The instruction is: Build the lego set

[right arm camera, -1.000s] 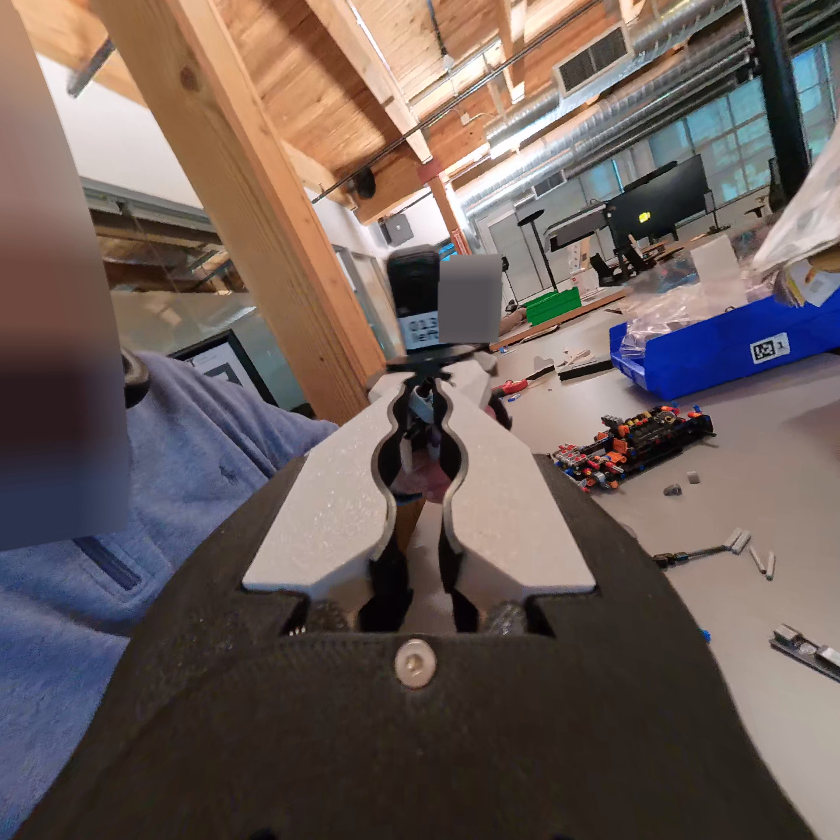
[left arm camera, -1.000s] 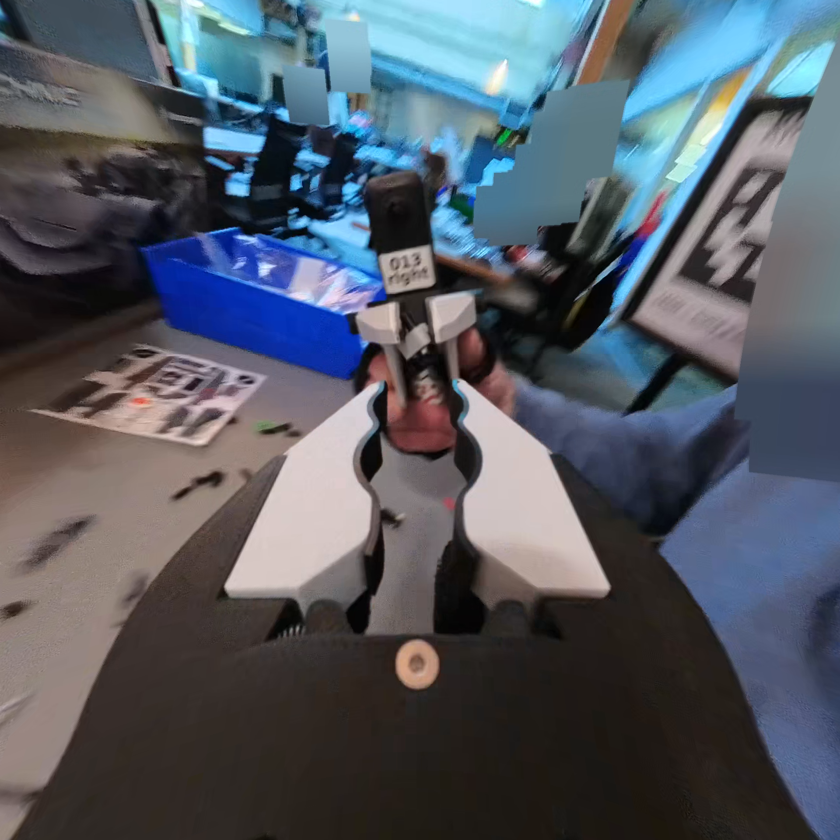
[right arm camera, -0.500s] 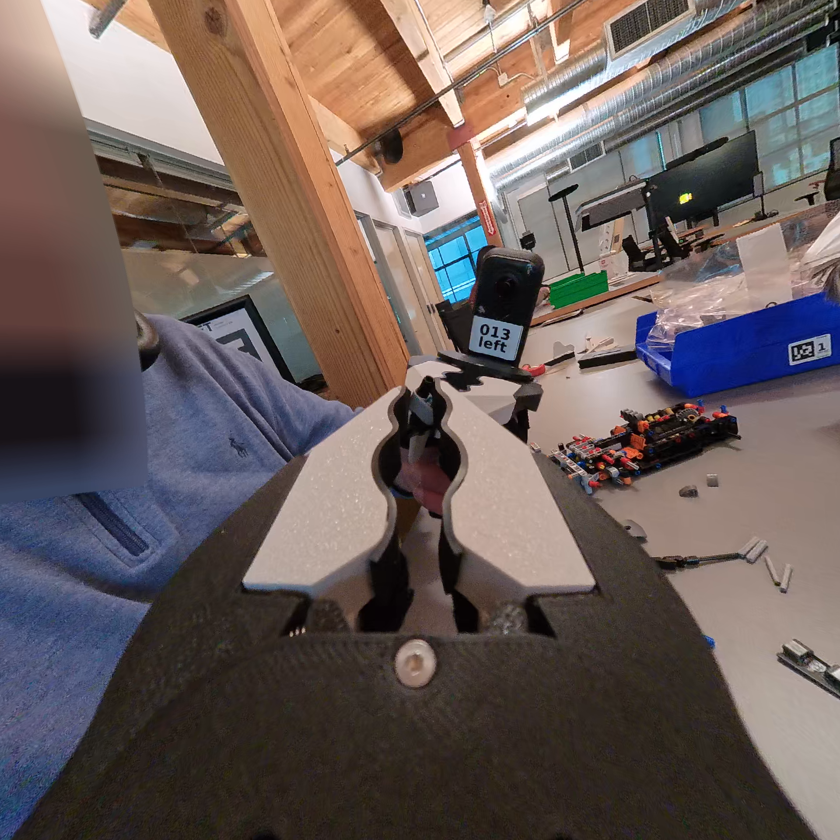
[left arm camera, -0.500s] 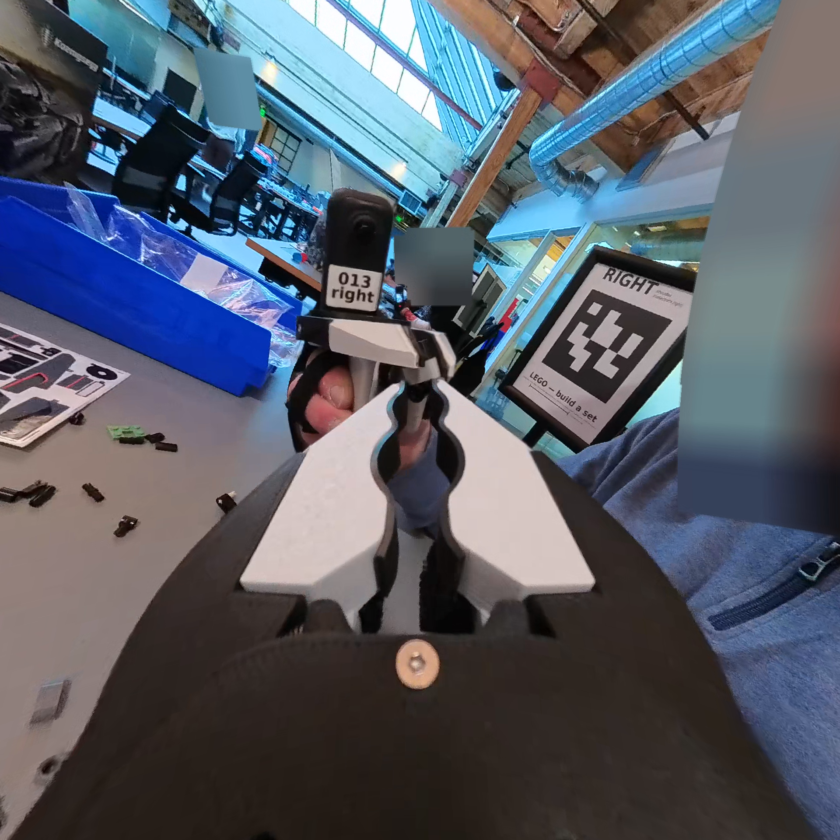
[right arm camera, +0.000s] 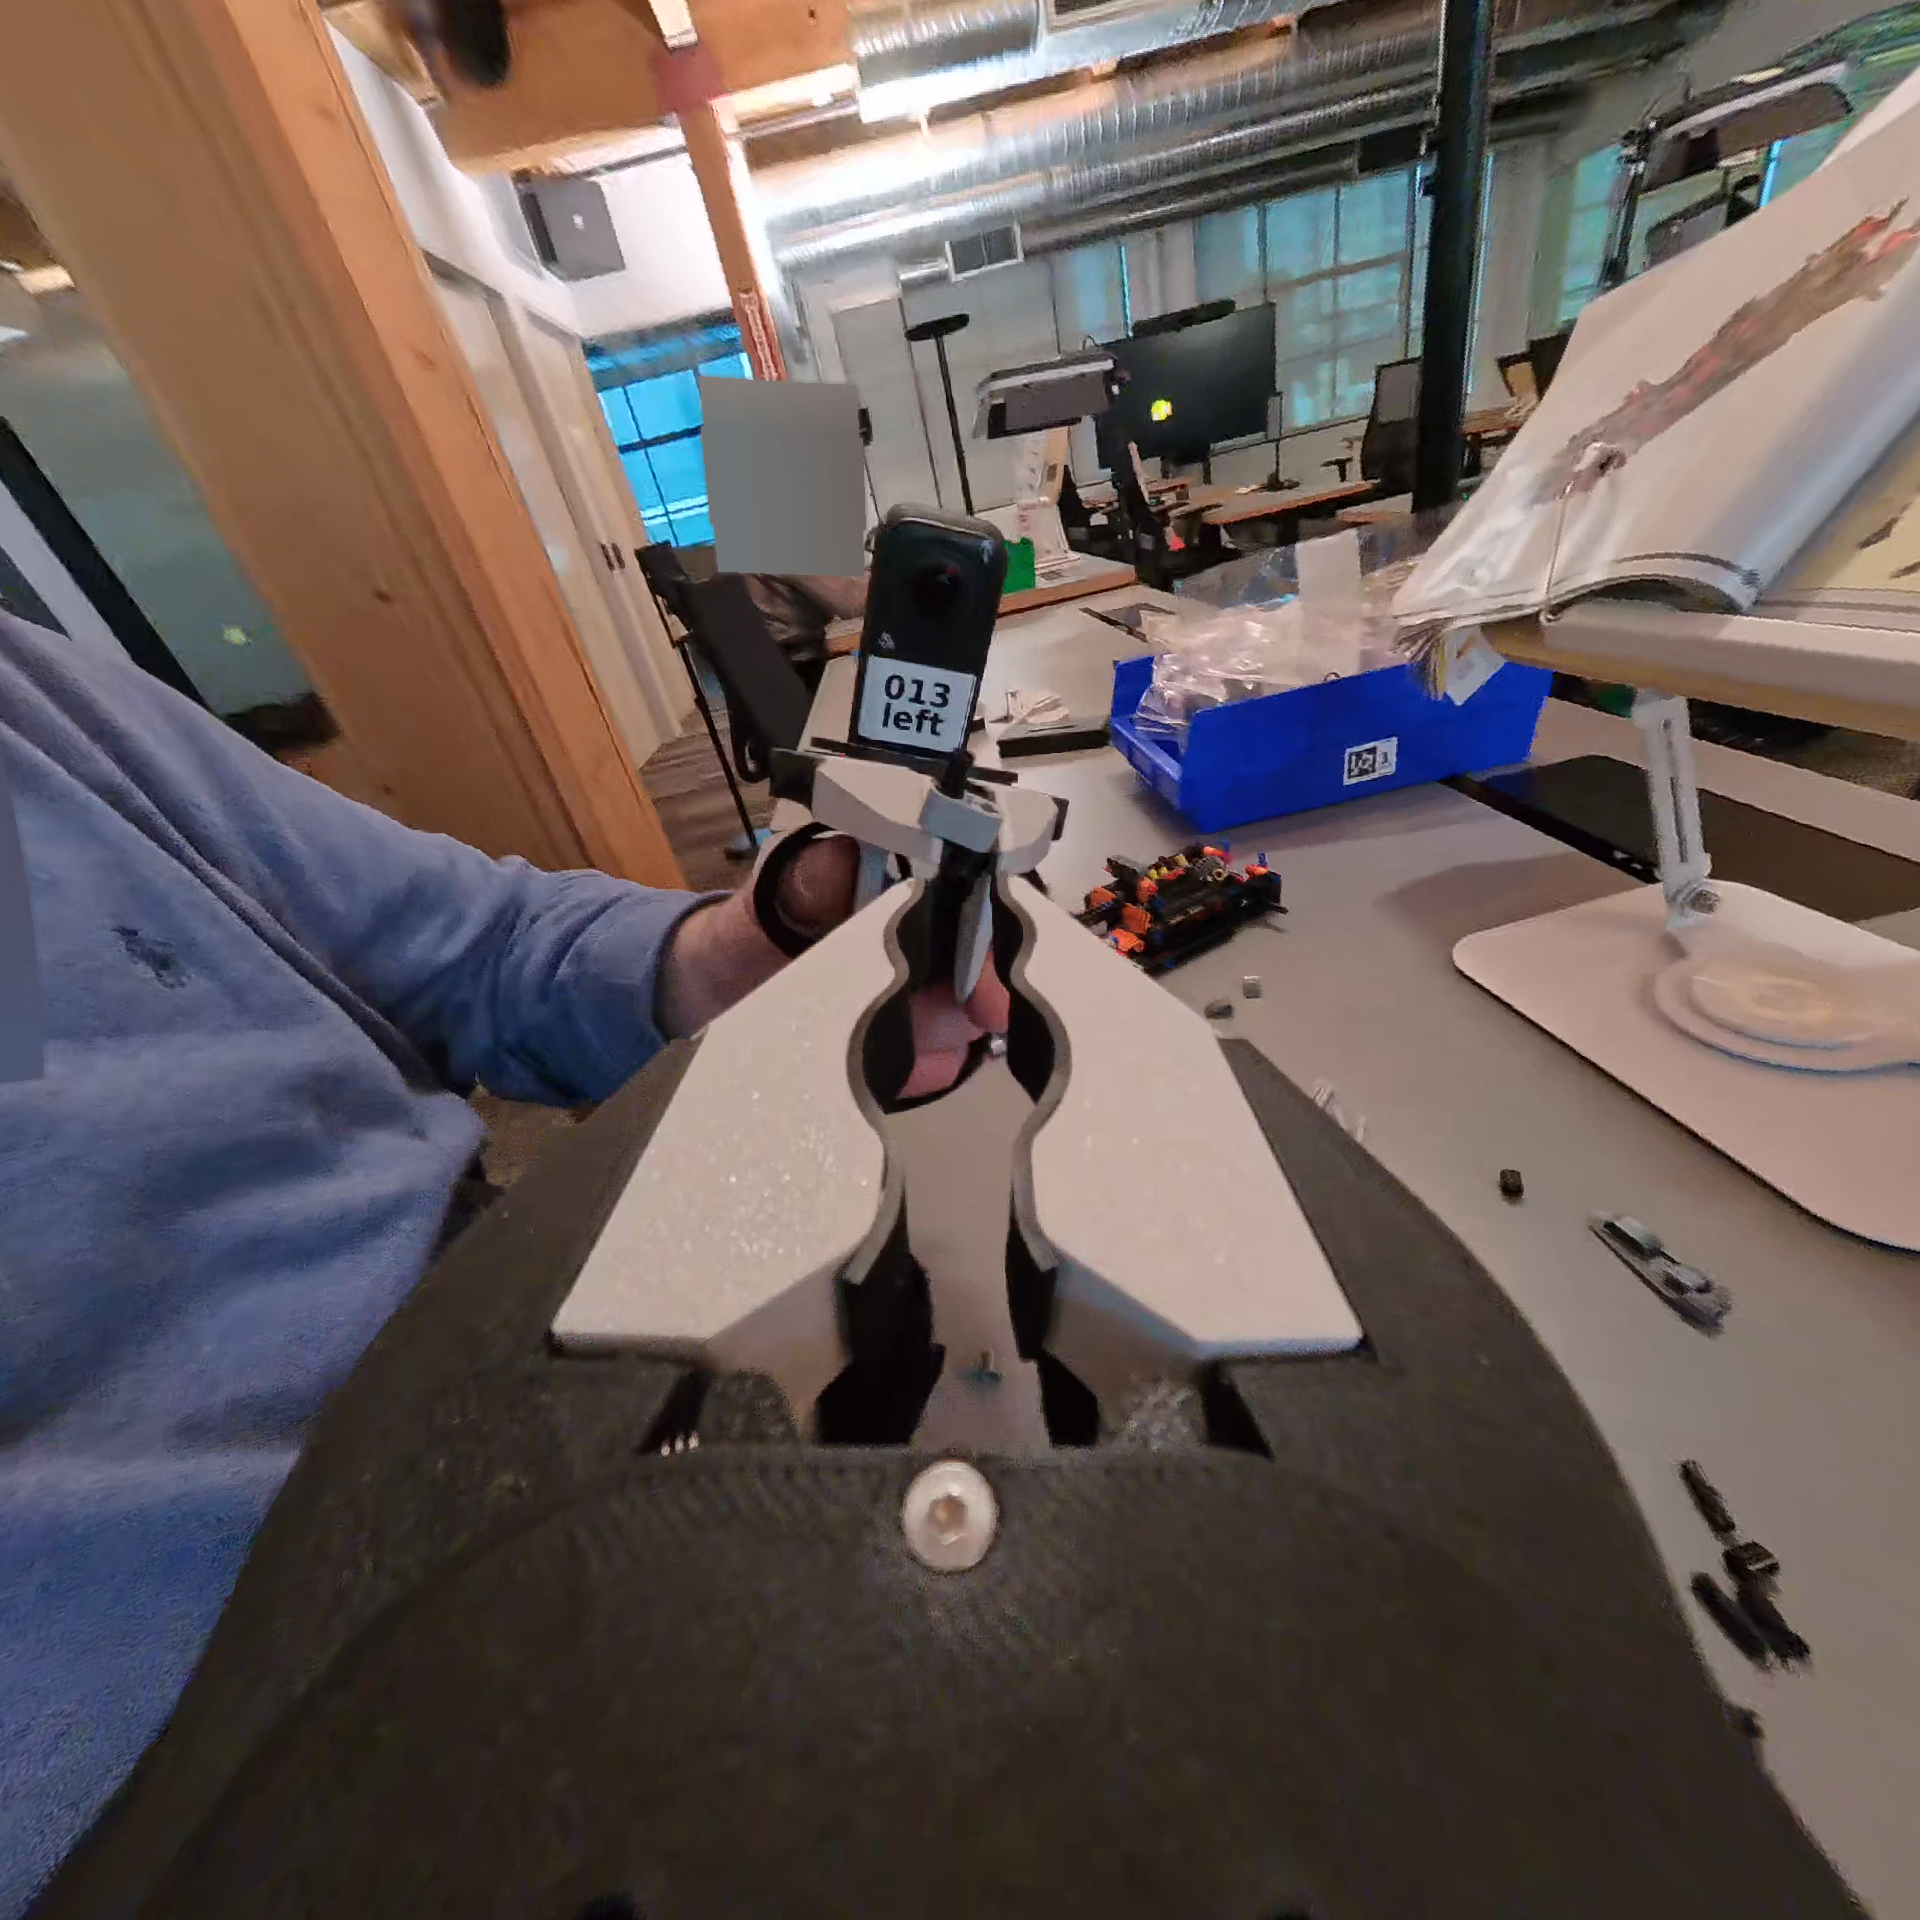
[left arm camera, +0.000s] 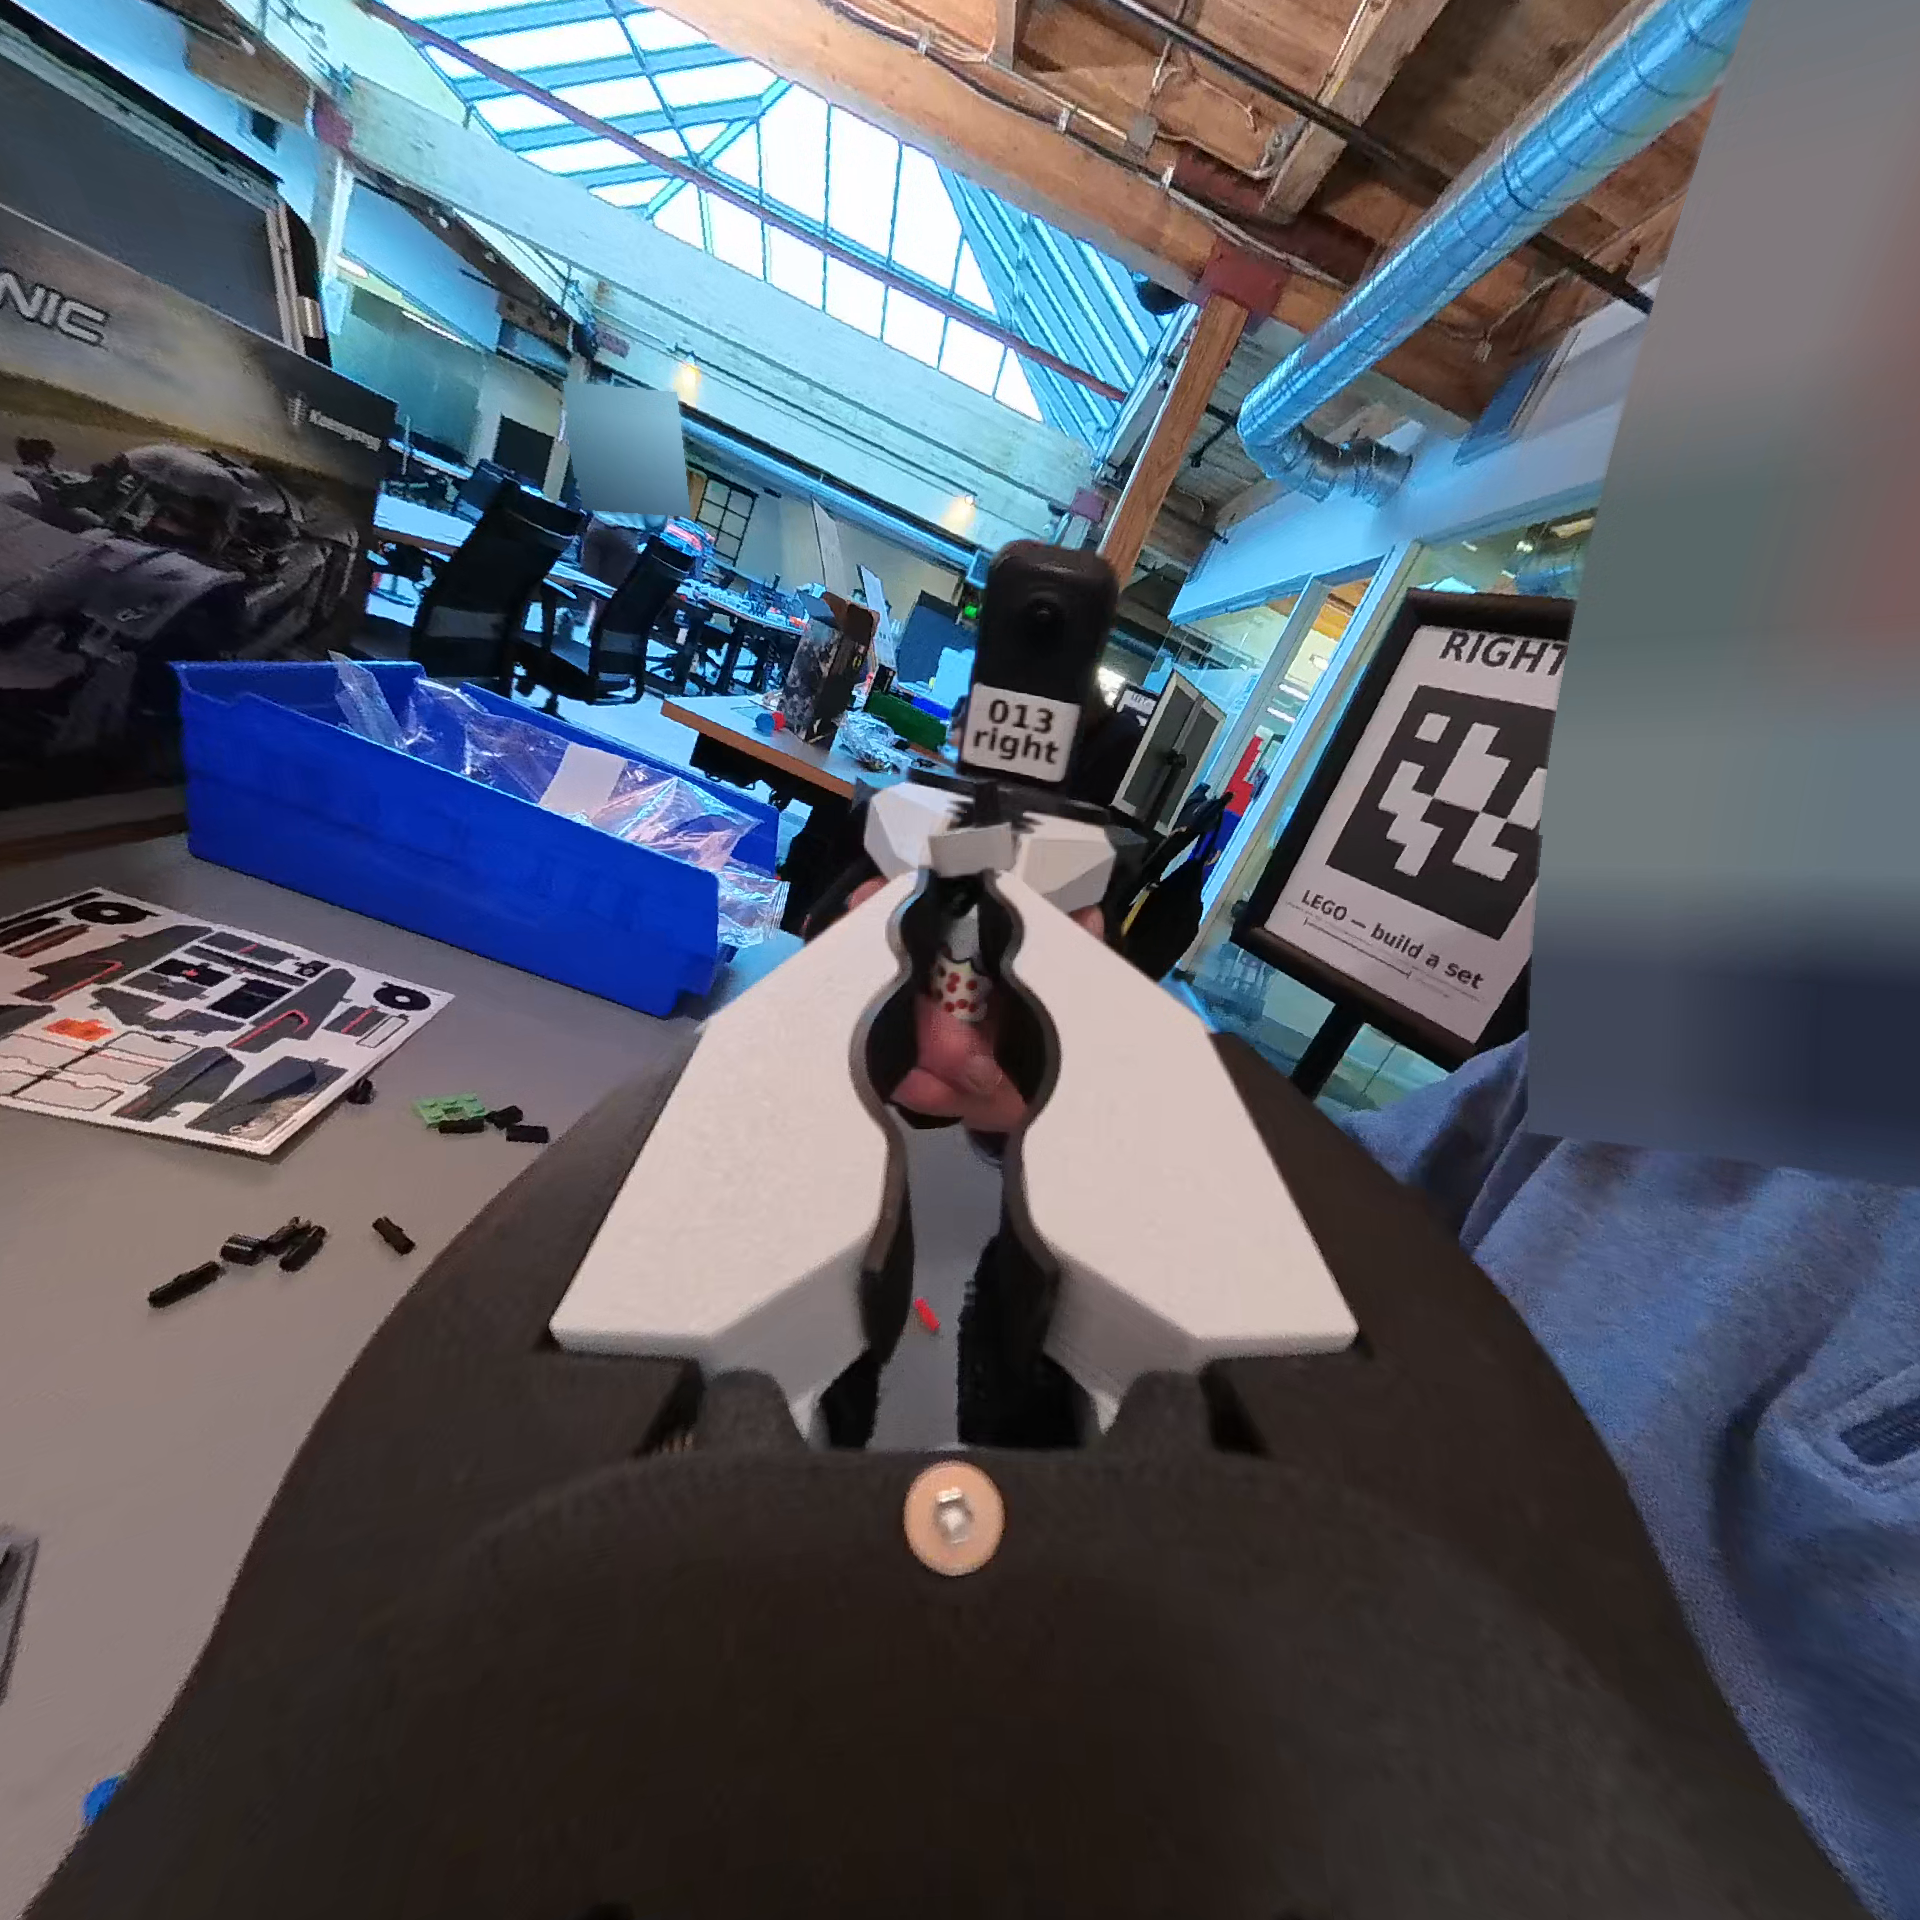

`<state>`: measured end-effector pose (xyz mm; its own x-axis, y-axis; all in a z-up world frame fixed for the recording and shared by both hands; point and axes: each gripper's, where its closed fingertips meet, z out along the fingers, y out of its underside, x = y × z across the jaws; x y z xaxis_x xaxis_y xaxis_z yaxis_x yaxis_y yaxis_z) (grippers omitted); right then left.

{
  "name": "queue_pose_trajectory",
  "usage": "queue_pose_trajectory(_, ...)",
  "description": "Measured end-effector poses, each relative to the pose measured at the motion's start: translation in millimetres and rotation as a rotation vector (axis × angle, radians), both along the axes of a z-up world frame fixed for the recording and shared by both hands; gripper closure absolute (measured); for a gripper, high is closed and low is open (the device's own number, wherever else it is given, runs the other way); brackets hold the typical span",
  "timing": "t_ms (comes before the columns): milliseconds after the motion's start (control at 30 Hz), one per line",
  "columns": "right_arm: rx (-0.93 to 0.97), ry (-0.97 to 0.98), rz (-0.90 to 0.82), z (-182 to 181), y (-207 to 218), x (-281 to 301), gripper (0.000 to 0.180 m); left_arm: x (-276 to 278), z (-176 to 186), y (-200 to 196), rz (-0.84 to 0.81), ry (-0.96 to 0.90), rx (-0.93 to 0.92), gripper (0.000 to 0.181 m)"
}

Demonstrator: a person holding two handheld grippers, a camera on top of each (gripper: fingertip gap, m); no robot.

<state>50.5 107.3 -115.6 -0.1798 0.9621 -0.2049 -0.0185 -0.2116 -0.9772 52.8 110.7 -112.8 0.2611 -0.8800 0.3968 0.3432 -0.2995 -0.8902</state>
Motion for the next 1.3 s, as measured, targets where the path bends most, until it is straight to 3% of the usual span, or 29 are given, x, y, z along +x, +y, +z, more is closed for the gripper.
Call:
queue_pose_trajectory(167, 0.018, 0.007, -0.025, 2.1, -0.8, 1.6, 0.177, 3.1, 0.5, -1.2, 0.011, 0.011, 0.03, 0.175)
queue_pose_trajectory(1300, 0.057, 0.038, -0.131, 6.4, 19.1, -13.7, 0.177, -20.7, 7.3, 15.5, 0.07, -0.05, 0.059, 0.168)
